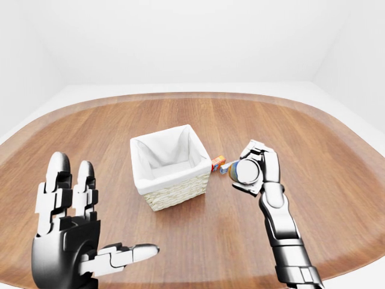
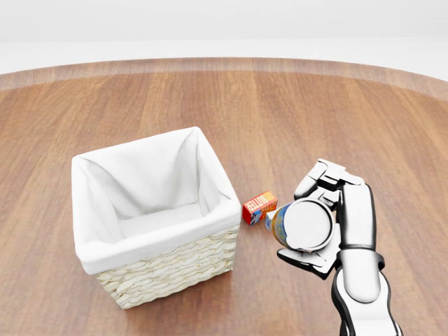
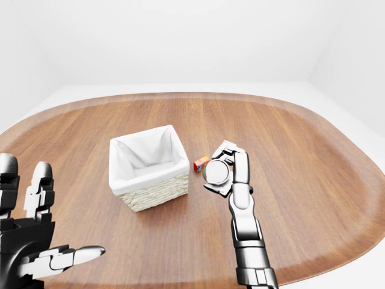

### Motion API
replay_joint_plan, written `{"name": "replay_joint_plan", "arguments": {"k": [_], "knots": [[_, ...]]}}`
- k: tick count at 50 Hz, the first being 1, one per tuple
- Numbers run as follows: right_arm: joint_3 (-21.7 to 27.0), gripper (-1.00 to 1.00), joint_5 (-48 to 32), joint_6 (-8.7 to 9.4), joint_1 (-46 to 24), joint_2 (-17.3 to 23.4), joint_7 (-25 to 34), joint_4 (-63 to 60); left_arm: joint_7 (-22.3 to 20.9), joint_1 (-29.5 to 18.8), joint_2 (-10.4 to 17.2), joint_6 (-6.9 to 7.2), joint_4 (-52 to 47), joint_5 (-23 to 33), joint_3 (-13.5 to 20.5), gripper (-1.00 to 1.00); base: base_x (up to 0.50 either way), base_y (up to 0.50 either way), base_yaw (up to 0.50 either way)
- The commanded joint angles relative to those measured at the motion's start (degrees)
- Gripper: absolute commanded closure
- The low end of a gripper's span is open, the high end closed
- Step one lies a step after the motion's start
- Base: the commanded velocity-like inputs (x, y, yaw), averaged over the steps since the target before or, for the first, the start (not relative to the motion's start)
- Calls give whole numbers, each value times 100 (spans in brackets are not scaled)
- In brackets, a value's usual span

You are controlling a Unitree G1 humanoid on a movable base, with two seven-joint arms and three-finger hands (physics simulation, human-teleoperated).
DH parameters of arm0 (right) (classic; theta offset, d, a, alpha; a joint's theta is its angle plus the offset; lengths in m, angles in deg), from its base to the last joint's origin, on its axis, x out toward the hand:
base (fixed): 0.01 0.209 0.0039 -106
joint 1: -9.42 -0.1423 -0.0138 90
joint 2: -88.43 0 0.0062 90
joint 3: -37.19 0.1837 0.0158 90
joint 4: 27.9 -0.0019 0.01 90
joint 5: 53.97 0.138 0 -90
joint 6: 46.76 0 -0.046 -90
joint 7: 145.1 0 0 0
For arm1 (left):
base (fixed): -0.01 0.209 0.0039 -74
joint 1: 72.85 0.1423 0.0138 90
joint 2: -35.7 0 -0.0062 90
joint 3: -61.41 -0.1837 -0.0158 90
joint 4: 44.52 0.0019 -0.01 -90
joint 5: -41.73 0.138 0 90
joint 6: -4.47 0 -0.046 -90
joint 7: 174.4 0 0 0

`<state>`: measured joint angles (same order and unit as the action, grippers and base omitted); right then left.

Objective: Pick up the alphabet soup and put it in the basket.

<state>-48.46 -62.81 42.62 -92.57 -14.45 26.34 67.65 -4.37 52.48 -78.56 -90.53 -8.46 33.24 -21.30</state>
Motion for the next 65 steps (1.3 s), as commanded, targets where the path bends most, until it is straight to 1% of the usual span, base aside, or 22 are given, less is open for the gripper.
{"name": "replay_joint_plan", "arguments": {"k": [1, 3, 14, 22, 33, 35, 38, 46, 54, 65], "knots": [[-79, 100, 388, 489, -54, -47, -25, -864, -99, 57, -79, 0, -59, -33, 37, -100, 0, 0, 0], [-97, 100, 371, 562, -118, -60, -40, -906, -88, 24, -72, 0, -25, -4, 22, -100, 0, 0, 0], [-175, 100, 376, 562, -436, -116, -124, -947, -100, 46, -58, 0, -25, -36, 18, -100, 0, 0, 0], [-283, 100, 331, 562, -657, -189, -205, -934, -144, 67, -80, 0, -56, -96, 74, -100, 0, 0, 0], [-305, 100, 453, 562, -1223, -257, -328, -333, -200, 47, -125, 0, -67, -115, 124, -100, 0, 0, 0], [-345, 100, 441, 562, -1397, -291, -395, -138, -211, 46, -134, 0, -66, -114, 127, -100, 0, 0, 0], [-402, 100, 405, 562, -1481, -323, -438, -49, -218, 21, -137, 0, -92, -155, 181, -100, 0, 0, 0], [-539, 100, 302, 562, -1642, -471, -476, -167, -286, -29, -209, 0, -112, -162, 250, -100, 0, 0, 0], [-762, 100, 58, 562, -1676, -685, -485, -662, -380, -33, -283, 16, -195, -233, 352, -100, 0, 0, 0], [-1021, 100, -281, 562, -1977, -1021, -556, -538, -471, -32, -354, 44, -217, -248, 396, -100, 0, 0, 0]]}}
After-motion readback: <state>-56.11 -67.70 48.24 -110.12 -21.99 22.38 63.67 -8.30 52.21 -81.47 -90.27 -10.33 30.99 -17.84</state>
